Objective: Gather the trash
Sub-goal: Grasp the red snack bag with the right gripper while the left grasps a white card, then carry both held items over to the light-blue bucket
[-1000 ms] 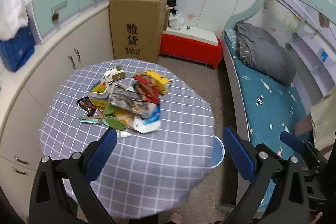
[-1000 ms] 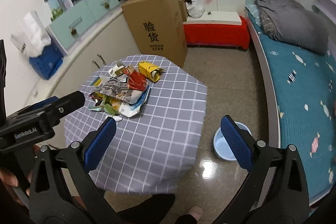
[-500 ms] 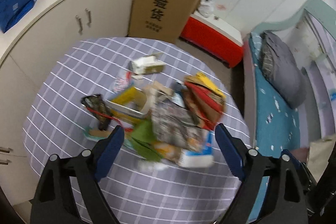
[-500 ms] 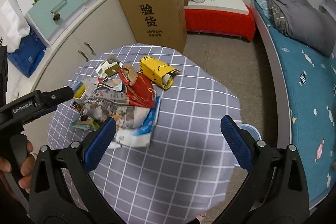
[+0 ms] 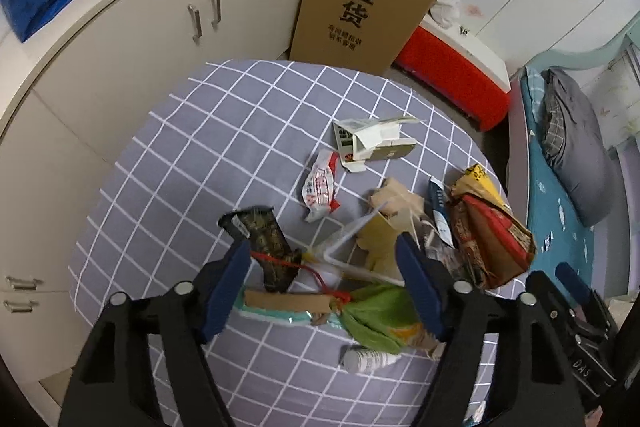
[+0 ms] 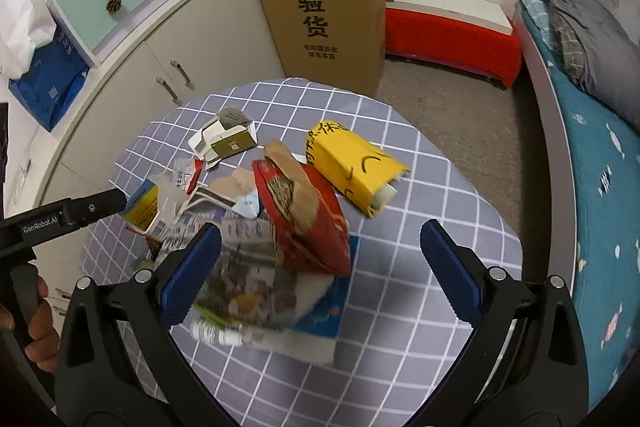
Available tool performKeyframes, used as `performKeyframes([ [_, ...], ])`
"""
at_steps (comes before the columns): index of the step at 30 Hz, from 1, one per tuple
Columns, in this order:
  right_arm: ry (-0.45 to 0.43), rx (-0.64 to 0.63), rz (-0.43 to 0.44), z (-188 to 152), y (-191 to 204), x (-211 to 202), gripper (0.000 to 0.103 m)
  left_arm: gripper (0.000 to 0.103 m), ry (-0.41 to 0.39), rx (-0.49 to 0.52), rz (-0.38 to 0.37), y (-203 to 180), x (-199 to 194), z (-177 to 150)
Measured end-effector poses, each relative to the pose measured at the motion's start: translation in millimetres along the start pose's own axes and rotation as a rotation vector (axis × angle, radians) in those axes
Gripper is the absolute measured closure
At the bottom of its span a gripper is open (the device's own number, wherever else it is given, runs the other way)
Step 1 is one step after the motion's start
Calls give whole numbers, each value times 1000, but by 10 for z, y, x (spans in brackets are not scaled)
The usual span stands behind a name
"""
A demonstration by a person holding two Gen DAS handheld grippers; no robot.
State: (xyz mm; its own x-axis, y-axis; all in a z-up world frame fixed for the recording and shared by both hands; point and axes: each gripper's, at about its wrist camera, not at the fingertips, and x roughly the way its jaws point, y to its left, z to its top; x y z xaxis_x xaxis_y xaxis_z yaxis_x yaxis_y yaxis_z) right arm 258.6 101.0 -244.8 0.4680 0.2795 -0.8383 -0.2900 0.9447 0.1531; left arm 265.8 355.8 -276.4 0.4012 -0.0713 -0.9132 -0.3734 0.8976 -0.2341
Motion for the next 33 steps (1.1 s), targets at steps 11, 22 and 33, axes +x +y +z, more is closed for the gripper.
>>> performKeyframes([
  [11, 62, -40, 26, 192, 100, 422, 59, 90, 72, 131, -53, -131, 289, 119],
  [22, 35, 24, 114, 263, 92, 19, 62, 100, -67, 124, -25, -183, -329, 131],
  [33, -97, 126, 210, 202, -443, -862, 62, 100, -204, 206, -108, -1130, -1140, -81],
])
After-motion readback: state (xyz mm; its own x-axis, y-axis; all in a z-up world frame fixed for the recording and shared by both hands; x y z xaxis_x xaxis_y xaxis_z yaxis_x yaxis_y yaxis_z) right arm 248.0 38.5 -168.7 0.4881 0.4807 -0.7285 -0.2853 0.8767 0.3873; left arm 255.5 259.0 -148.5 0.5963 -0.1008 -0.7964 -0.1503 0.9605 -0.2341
